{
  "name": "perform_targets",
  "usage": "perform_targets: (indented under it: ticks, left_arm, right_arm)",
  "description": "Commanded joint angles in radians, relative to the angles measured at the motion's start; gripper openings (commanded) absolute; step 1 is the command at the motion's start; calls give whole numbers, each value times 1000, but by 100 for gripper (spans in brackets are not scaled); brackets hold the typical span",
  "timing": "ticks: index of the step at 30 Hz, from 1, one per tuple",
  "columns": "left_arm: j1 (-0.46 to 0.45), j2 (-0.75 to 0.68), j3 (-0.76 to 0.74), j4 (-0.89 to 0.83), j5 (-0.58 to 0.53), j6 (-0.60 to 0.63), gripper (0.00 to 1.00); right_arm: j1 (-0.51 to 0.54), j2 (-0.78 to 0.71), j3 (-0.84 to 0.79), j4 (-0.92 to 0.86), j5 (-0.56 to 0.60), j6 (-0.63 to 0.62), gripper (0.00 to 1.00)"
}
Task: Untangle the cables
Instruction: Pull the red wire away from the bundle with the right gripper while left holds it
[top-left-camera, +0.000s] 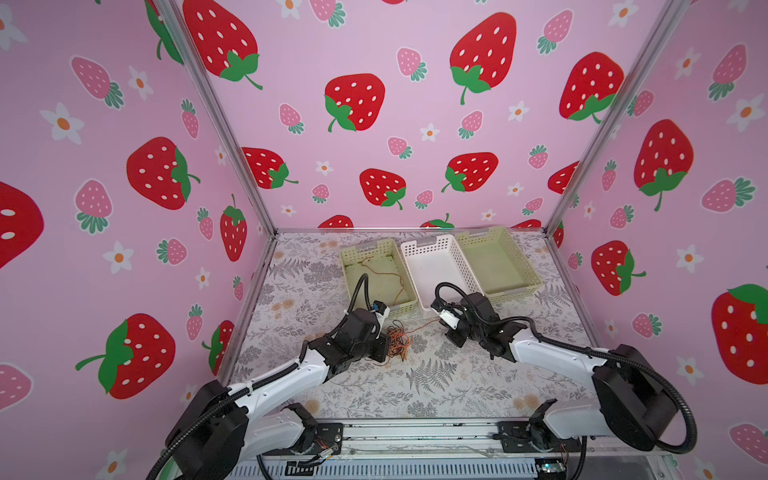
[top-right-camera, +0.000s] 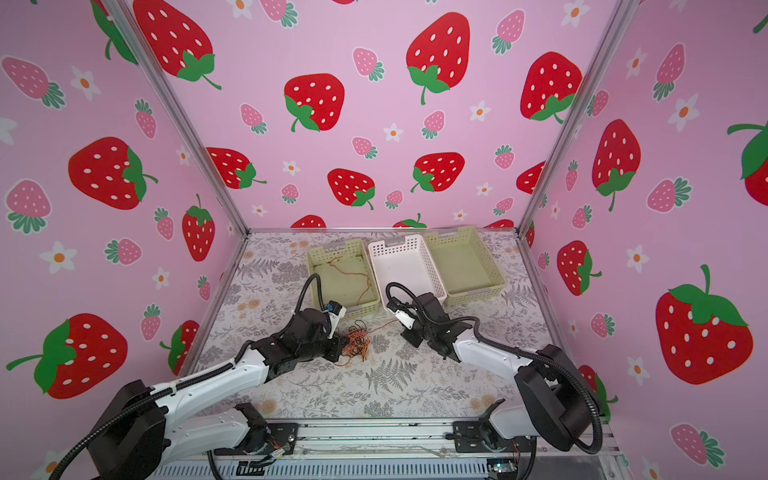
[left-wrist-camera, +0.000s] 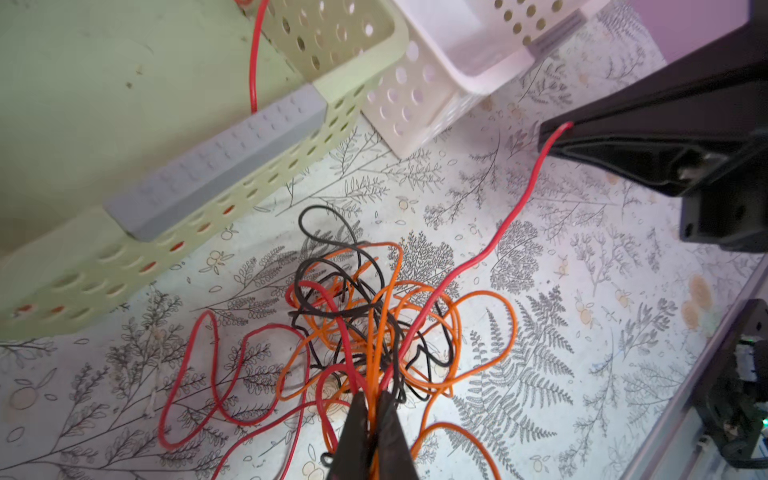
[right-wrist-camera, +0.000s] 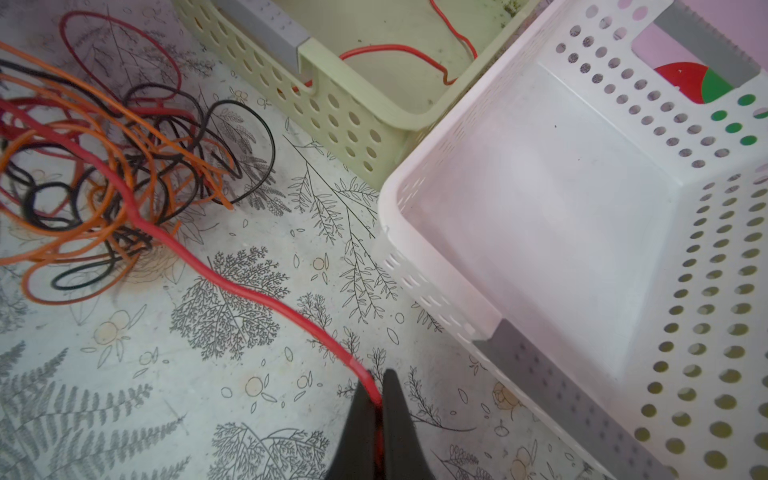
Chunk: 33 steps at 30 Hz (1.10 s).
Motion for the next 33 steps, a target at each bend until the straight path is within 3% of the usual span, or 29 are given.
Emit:
perform_targets:
  ticks: [1, 8, 17, 21, 26, 33]
  left_arm:
    - [19, 42, 11, -138, -14, 20, 7]
    - [19, 49, 10, -93, 8, 21, 27]
    - [16, 44, 33, -88, 64, 31, 37]
    - [15, 52, 30, -60, 66, 47, 47]
    - [15, 53, 31, -33, 50, 71, 46]
    - [14, -135, 64, -128, 26, 126, 45]
  right_arm:
    - [-8, 19, -16, 8, 138, -18, 0]
    - [-5, 43, -11, 2, 152, -27, 0]
    - [0, 49, 3, -8, 148, -31, 0]
    - [-1, 47, 4, -13, 144, -28, 0]
    - [-1, 45, 5, -23, 155, -21, 0]
    - [-1, 34, -1, -21, 159, -28, 0]
